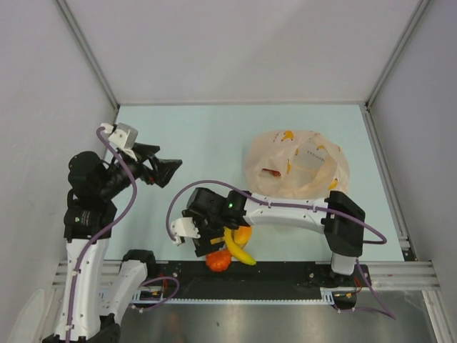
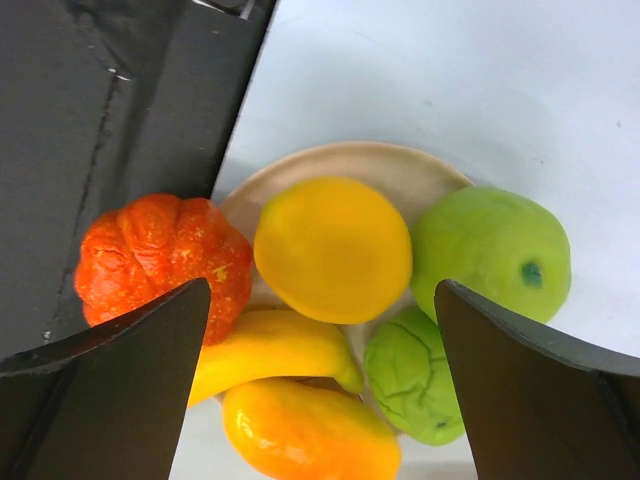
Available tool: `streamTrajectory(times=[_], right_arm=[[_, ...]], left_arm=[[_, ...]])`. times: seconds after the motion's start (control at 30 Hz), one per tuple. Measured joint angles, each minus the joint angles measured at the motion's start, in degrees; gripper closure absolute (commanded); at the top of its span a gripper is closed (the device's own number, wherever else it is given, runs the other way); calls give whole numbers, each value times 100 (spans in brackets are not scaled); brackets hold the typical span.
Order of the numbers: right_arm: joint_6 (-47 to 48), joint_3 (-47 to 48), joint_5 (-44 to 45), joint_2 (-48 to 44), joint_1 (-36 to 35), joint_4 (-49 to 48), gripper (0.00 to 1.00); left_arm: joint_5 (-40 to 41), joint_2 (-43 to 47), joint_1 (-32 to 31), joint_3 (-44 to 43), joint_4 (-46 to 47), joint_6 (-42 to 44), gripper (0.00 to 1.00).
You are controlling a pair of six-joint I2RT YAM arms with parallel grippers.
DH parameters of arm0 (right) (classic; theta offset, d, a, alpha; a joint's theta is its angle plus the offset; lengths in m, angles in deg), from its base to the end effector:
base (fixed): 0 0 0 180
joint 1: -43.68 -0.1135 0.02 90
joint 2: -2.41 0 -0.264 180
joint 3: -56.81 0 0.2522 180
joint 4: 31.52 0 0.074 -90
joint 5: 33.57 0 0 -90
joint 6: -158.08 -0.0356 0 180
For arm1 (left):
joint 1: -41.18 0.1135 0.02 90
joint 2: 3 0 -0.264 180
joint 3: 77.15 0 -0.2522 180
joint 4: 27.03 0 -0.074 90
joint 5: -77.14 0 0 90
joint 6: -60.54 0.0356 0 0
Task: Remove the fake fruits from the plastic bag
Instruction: Place the fake fruit on the plate.
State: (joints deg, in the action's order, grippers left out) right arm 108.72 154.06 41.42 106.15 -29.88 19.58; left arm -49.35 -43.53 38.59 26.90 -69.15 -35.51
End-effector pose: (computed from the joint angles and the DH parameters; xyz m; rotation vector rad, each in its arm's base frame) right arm 0.1019 0.3780 0.2499 -2.2539 1.3386 0.5467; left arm 0.1257 -0.0269 0.4193 0.4304 1.6510 -0.6479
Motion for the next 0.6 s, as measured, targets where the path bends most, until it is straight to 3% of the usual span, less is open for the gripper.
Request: streamTrajectory(times=[0.27,0.6], right_arm=[[-55,-90,9,-223,146,35,0],[63,-1099,-774,-1248,-289,-146,1]], left_arm=[[-144,-240,2,59,144,-114,8],[-166,-391,4,332,365,-190,8]])
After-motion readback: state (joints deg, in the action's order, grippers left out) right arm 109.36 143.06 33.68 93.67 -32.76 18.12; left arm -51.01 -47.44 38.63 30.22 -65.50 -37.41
